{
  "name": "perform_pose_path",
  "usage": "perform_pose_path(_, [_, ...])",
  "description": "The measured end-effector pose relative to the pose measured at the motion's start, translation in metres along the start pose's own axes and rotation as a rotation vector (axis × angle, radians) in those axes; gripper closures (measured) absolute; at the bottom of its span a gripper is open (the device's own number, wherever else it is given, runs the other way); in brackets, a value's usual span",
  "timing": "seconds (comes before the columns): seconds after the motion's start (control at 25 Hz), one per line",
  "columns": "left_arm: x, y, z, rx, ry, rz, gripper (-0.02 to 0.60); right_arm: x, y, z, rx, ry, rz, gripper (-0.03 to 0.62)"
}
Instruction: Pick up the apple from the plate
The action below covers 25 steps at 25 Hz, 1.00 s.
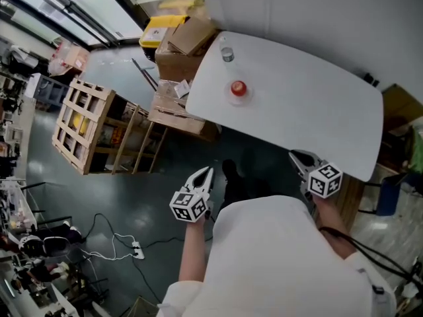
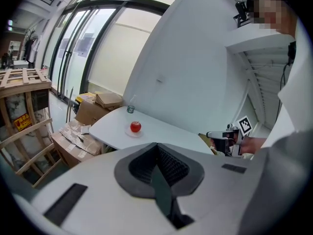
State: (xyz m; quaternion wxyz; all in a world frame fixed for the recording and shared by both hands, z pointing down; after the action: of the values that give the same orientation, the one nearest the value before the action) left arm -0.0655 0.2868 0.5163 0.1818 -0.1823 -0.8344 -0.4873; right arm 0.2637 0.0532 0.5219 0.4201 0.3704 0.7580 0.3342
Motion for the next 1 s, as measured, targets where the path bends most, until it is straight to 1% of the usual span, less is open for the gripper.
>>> perform_pose_path(0.2, [0.021,-0.029,-0.02,0.019,0.05,-0.012,0.58,0.002,-0.014,-0.019,-0.004,0.04,-0.017,0.556])
perform_pose_path(0.44, [0.055,-0.059,-0.04,0.052,0.104,-0.019,0.58,0.007,-0.03,-0.049,-0.01,0.091,-0.042,0.556])
perform_pose_path(0.64, [0.086,-0.084,-0.056,0.074,0.142,-0.027,0.58,0.01,-0.04,-0.072,-0.028,0.131,-0.083,0.556])
perform_pose_path(1.0, [0.136,-0.117,-0.085,0.124,0.235,-0.041,0.58,0.022,-0.043,-0.105,-0.063,0.23,-0.175,0.556])
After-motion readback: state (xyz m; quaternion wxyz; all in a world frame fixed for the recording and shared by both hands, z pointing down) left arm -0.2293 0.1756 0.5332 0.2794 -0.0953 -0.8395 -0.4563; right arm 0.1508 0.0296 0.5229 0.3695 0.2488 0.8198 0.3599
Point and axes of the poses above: the fingertips, and each gripper's own axes: z backward along the fingers, x to its left, y out of its underside, the point moved 10 cm from there along z, backward along the fingers, and after that the axes turned 5 degrees about z, right-handed, at the moved point
